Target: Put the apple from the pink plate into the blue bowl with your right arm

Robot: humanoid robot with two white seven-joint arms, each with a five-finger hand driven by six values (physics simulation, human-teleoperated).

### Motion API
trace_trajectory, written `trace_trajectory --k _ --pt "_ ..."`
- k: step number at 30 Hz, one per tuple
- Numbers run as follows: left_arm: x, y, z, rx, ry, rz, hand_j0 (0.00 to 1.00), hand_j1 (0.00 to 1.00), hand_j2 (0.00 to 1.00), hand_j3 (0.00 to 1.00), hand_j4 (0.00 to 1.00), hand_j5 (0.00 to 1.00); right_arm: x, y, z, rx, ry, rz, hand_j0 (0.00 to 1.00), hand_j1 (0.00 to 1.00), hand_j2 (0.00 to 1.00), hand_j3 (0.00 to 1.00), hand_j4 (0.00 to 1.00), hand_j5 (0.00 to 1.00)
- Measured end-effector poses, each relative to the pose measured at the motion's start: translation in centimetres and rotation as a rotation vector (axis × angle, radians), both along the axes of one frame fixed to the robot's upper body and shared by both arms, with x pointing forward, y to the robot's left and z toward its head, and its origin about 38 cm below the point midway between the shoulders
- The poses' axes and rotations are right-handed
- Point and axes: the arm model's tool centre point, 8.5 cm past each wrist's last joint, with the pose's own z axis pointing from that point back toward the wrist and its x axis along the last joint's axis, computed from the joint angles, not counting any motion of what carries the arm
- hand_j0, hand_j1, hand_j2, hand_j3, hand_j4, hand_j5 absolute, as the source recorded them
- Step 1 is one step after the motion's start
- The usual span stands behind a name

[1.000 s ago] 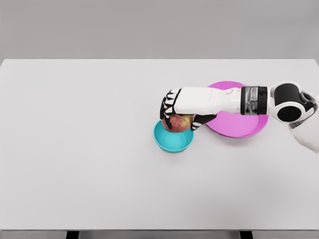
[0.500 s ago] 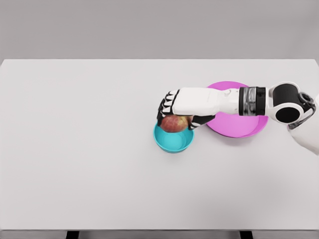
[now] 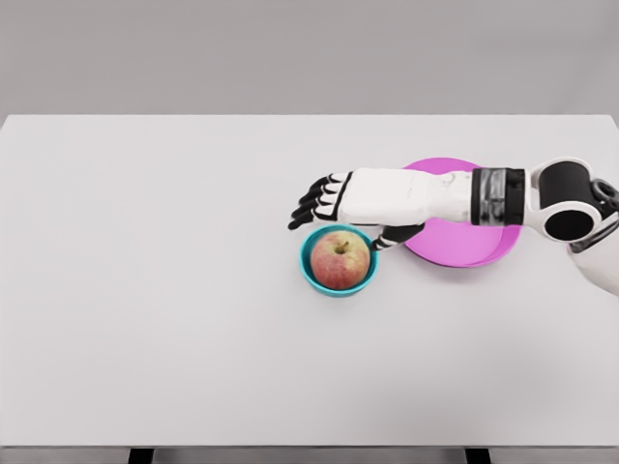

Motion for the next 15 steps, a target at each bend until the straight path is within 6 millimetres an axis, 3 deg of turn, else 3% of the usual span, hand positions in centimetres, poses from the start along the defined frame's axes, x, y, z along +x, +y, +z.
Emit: trace_trajectory --k 6,8,15 --pt "0.0 0.0 0.0 0.000 -0.001 -0.001 1.00 1.00 1.00 1.00 1.00 1.00 -0.7 -1.4 1.1 0.057 -0.031 0.008 1.00 1.00 1.00 1.00 1.00 1.00" --pt "0.1 0.0 0.0 0.000 -0.003 -0.001 1.00 1.00 1.00 1.00 1.00 1.00 -1.2 -2.4 0.6 0.106 -0.006 -0.008 1.00 1.00 1.00 1.00 1.00 1.00" --pt "0.2 -0.1 0.0 -0.001 -0.007 -0.002 1.00 1.00 1.00 1.00 1.00 1.00 -0.9 -5.1 2.5 0.124 -0.044 -0.056 1.00 1.00 1.00 1.00 1.00 1.00"
